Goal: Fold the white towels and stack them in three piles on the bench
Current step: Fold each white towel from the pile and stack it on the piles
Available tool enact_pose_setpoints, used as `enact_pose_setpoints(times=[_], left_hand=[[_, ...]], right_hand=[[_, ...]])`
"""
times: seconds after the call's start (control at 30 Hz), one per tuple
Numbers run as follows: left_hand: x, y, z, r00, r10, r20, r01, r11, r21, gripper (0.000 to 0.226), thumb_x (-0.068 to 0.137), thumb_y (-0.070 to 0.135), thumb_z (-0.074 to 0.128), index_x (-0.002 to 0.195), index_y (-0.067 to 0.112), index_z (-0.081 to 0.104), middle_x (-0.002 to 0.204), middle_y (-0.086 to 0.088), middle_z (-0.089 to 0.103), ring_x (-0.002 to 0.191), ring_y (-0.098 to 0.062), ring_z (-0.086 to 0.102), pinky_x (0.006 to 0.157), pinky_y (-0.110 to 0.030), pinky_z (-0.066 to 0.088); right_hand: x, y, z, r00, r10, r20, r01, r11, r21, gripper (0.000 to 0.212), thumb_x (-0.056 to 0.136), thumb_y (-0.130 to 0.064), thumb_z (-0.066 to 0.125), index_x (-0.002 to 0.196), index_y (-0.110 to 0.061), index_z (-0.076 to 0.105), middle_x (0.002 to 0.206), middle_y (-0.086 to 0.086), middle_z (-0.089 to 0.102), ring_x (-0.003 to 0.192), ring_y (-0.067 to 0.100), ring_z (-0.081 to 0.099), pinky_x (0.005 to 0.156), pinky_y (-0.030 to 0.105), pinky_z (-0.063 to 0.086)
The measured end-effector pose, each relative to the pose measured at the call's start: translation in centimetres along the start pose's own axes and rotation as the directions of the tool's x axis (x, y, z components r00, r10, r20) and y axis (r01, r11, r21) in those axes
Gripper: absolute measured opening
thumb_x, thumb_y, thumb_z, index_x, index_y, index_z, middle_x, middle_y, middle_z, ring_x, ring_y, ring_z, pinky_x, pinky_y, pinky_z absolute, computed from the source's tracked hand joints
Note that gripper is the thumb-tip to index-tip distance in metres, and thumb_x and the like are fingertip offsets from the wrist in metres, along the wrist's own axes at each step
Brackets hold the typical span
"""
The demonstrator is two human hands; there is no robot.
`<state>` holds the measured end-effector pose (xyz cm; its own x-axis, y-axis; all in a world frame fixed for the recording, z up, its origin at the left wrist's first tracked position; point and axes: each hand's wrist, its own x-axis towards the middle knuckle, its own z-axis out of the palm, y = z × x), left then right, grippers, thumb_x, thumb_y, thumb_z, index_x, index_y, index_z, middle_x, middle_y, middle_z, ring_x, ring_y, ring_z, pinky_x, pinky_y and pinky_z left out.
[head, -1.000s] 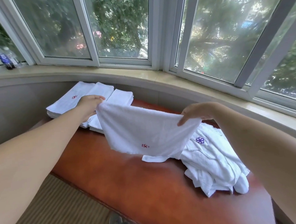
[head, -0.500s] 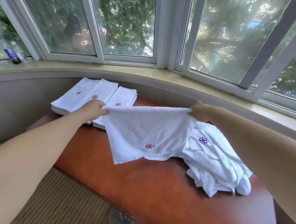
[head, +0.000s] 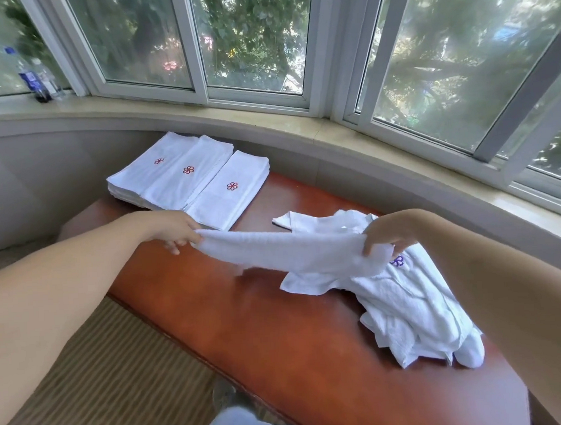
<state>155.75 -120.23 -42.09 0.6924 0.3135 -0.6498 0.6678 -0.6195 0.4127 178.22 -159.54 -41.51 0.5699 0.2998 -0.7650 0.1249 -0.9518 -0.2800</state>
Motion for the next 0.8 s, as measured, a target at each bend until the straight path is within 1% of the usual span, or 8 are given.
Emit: enact_pose_setpoints(times=[0.1, 0.17, 0.23, 0.33, 0.4, 0.47, 0.63, 0.8], left_hand=[[0.2, -0.7, -1.1, 0.999, -0.034, 0.029, 0.040, 0.978, -0.204, 0.017, 0.097, 0.021, 0.063, 0.085, 0.009, 0.060, 0.049, -0.001, 0.029, 0.039, -0.016, 0.035, 0.082, -0.038, 0.055], [0.6, -0.9, -2.1, 0.998, -0.051, -0.023, 0.040, 0.940, -0.340, 0.015, 0.099, 0.019, 0.061, 0.090, 0.007, 0.060, 0.046, -0.001, 0.027, 0.033, -0.014, 0.036, 0.090, -0.043, 0.054], [1.5, -1.0, -2.8, 0.994, -0.083, -0.078, 0.041, 0.900, -0.434, 0.015, 0.099, 0.019, 0.063, 0.088, 0.008, 0.059, 0.044, -0.002, 0.030, 0.031, -0.013, 0.042, 0.095, -0.045, 0.053], [4.4, -1.2, -2.1, 0.961, -0.146, -0.235, 0.007, 0.862, -0.507, 0.009, 0.099, 0.017, 0.063, 0.105, 0.013, 0.059, 0.053, -0.004, 0.047, 0.037, -0.013, 0.043, 0.065, -0.031, 0.062], [6.9, -1.5, -0.2, 0.933, -0.172, -0.317, -0.072, 0.774, -0.630, 0.028, 0.102, 0.013, 0.058, 0.129, 0.021, 0.054, 0.082, -0.010, 0.065, 0.051, -0.015, 0.060, 0.058, -0.027, 0.057], [9.4, -2.2, 2.6, 0.917, -0.183, -0.354, -0.114, 0.731, -0.673, 0.053, 0.100, 0.011, 0.056, 0.147, 0.030, 0.041, 0.105, -0.010, 0.061, 0.069, -0.018, 0.064, 0.063, -0.029, 0.053], [12.8, -6.4, 11.3, 0.977, -0.195, -0.088, 0.094, 0.761, -0.641, 0.060, 0.097, 0.004, 0.057, 0.152, 0.021, 0.040, 0.088, -0.005, 0.061, 0.066, -0.020, 0.051, 0.056, -0.030, 0.038], [13.1, -11.8, 17.2, 0.962, -0.271, 0.024, 0.252, 0.853, -0.456, 0.053, 0.101, 0.016, 0.054, 0.153, 0.021, 0.042, 0.147, -0.007, 0.051, 0.104, -0.023, 0.061, 0.092, -0.037, 0.052]], right_hand=[[0.2, -0.3, -0.9, 0.981, 0.073, 0.178, -0.092, 0.990, 0.106, 0.040, 0.083, -0.001, 0.068, 0.123, -0.005, 0.064, 0.114, 0.015, 0.072, 0.098, 0.034, 0.069, 0.081, 0.034, 0.054], [0.6, -1.0, -1.7, 0.984, 0.078, 0.162, -0.101, 0.985, 0.137, 0.044, 0.075, -0.004, 0.068, 0.120, -0.007, 0.067, 0.110, 0.015, 0.073, 0.091, 0.033, 0.068, 0.080, 0.033, 0.050], [1.6, -2.0, -2.2, 0.995, 0.078, 0.056, -0.086, 0.984, 0.154, 0.041, 0.074, -0.010, 0.068, 0.115, -0.011, 0.065, 0.106, 0.012, 0.067, 0.084, 0.027, 0.062, 0.069, 0.028, 0.048], [4.6, -3.4, -1.2, 0.979, 0.000, -0.203, 0.037, 0.983, 0.180, 0.021, 0.082, -0.013, 0.062, 0.102, -0.009, 0.063, 0.089, 0.008, 0.054, 0.076, 0.025, 0.051, 0.058, 0.026, 0.040], [7.4, -3.5, 1.1, 0.894, -0.067, -0.442, 0.155, 0.974, 0.166, 0.031, 0.086, -0.008, 0.055, 0.115, -0.011, 0.067, 0.090, 0.007, 0.063, 0.083, 0.028, 0.059, 0.066, 0.029, 0.045], [9.6, -3.3, 4.7, 0.818, -0.031, -0.574, 0.167, 0.968, 0.186, 0.048, 0.089, -0.008, 0.052, 0.135, -0.021, 0.059, 0.117, 0.006, 0.067, 0.109, 0.029, 0.063, 0.082, 0.031, 0.046], [13.7, -2.0, 15.3, 0.974, 0.019, -0.226, 0.054, 0.948, 0.313, 0.049, 0.096, -0.009, 0.056, 0.144, -0.014, 0.054, 0.134, 0.011, 0.061, 0.122, 0.030, 0.059, 0.098, 0.032, 0.046], [14.3, 0.1, 23.5, 0.988, 0.141, -0.067, -0.099, 0.899, 0.426, 0.034, 0.094, -0.010, 0.059, 0.127, -0.013, 0.065, 0.099, -0.001, 0.061, 0.082, 0.017, 0.058, 0.071, 0.028, 0.048]])
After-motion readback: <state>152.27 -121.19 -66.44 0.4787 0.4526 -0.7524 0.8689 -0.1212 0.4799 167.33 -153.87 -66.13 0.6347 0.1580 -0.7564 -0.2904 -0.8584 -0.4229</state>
